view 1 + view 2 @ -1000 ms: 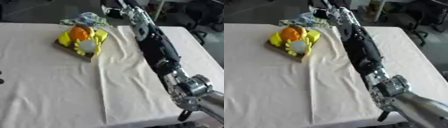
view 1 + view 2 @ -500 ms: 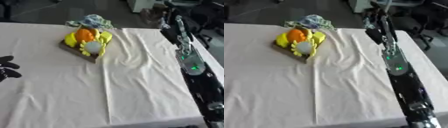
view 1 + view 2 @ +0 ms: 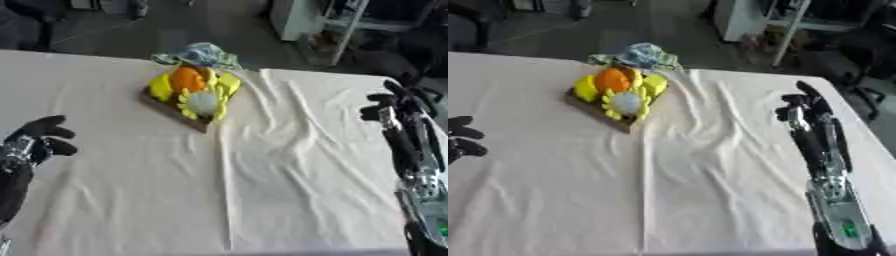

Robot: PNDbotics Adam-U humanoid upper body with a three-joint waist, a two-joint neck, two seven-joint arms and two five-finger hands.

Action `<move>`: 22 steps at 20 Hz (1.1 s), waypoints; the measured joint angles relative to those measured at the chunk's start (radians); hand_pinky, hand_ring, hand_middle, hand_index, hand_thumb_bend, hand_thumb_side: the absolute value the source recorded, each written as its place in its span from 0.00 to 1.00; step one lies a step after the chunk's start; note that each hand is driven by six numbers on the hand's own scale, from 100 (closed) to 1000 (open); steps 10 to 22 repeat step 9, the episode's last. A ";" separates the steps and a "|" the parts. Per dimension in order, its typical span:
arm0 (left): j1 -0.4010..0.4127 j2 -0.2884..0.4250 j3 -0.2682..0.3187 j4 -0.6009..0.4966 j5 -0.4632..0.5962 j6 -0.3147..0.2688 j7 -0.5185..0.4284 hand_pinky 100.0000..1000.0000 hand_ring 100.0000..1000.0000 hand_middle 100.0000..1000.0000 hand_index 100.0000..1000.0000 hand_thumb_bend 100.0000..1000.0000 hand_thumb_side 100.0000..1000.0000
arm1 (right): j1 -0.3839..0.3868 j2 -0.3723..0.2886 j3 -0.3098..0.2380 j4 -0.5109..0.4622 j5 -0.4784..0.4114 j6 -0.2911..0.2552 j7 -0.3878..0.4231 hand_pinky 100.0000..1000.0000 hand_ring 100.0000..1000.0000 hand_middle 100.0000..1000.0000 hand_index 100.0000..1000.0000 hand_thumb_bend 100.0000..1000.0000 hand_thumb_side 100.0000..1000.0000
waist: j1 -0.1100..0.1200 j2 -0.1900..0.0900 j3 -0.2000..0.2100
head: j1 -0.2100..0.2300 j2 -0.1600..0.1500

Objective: Pick up objects on the table and place them in the box.

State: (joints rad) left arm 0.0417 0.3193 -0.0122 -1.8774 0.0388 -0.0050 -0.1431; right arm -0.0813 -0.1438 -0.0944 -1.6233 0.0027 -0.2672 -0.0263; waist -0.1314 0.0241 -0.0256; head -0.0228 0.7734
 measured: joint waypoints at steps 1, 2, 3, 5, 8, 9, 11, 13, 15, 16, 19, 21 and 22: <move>0.004 -0.004 0.000 0.004 -0.001 -0.001 0.001 0.63 0.53 0.57 0.80 0.00 0.94 | 0.009 0.000 0.003 -0.002 -0.005 0.002 0.004 0.56 0.56 0.59 0.89 0.00 0.60 | 0.001 -0.003 0.000 | 0.003 0.000; 0.007 -0.005 0.000 0.006 -0.002 -0.003 0.003 0.63 0.53 0.57 0.80 0.00 0.95 | 0.015 0.000 0.004 -0.002 -0.008 0.003 0.008 0.56 0.55 0.59 0.89 0.00 0.60 | 0.004 -0.004 0.000 | 0.006 0.000; 0.011 -0.008 0.001 0.010 -0.004 -0.004 0.004 0.63 0.53 0.57 0.80 0.00 0.95 | 0.019 0.000 0.006 -0.002 -0.012 0.004 0.010 0.56 0.55 0.59 0.89 0.00 0.60 | 0.008 -0.004 -0.001 | 0.009 0.000; 0.017 -0.013 0.002 0.017 -0.006 -0.006 0.007 0.62 0.53 0.57 0.80 0.00 0.95 | 0.022 0.000 0.010 -0.002 -0.015 0.008 0.014 0.56 0.55 0.58 0.89 0.00 0.61 | 0.021 -0.004 -0.003 | 0.015 0.000; 0.020 -0.026 0.002 0.029 -0.012 -0.007 0.012 0.62 0.53 0.57 0.80 0.00 0.96 | 0.025 0.000 0.017 -0.002 -0.015 0.011 0.025 0.55 0.53 0.56 0.89 0.00 0.61 | 0.033 -0.004 -0.009 | 0.023 0.000; 0.020 -0.031 0.002 0.032 -0.014 -0.008 0.013 0.62 0.53 0.57 0.80 0.00 0.96 | 0.025 0.000 0.021 -0.002 -0.015 0.014 0.029 0.55 0.52 0.56 0.89 0.00 0.62 | 0.037 -0.004 -0.010 | 0.026 0.000; 0.020 -0.031 0.002 0.032 -0.014 -0.008 0.013 0.62 0.53 0.57 0.80 0.00 0.96 | 0.025 0.000 0.021 -0.002 -0.015 0.014 0.029 0.55 0.52 0.56 0.89 0.00 0.62 | 0.037 -0.004 -0.010 | 0.026 0.000; 0.020 -0.031 0.002 0.032 -0.014 -0.008 0.013 0.62 0.53 0.57 0.80 0.00 0.96 | 0.025 0.000 0.021 -0.002 -0.015 0.014 0.029 0.55 0.52 0.56 0.89 0.00 0.62 | 0.037 -0.004 -0.010 | 0.026 0.000; 0.020 -0.031 0.002 0.032 -0.014 -0.008 0.013 0.62 0.53 0.57 0.80 0.00 0.96 | 0.025 0.000 0.021 -0.002 -0.015 0.014 0.029 0.55 0.52 0.56 0.89 0.00 0.62 | 0.037 -0.004 -0.010 | 0.026 0.000; 0.020 -0.031 0.002 0.032 -0.014 -0.008 0.013 0.62 0.53 0.57 0.80 0.00 0.96 | 0.025 0.000 0.021 -0.002 -0.015 0.014 0.029 0.55 0.52 0.56 0.89 0.00 0.62 | 0.037 -0.004 -0.010 | 0.026 0.000; 0.020 -0.031 0.002 0.032 -0.014 -0.008 0.013 0.62 0.53 0.57 0.80 0.00 0.96 | 0.025 0.000 0.021 -0.002 -0.015 0.014 0.029 0.55 0.52 0.56 0.89 0.00 0.62 | 0.037 -0.004 -0.010 | 0.026 0.000; 0.020 -0.031 0.002 0.032 -0.014 -0.008 0.013 0.62 0.53 0.57 0.80 0.00 0.96 | 0.025 0.000 0.021 -0.002 -0.015 0.014 0.029 0.55 0.52 0.56 0.89 0.00 0.62 | 0.037 -0.004 -0.010 | 0.026 0.000; 0.020 -0.031 0.002 0.032 -0.014 -0.008 0.013 0.62 0.53 0.57 0.80 0.00 0.96 | 0.025 0.000 0.021 -0.002 -0.015 0.014 0.029 0.55 0.52 0.56 0.89 0.00 0.62 | 0.037 -0.004 -0.010 | 0.026 0.000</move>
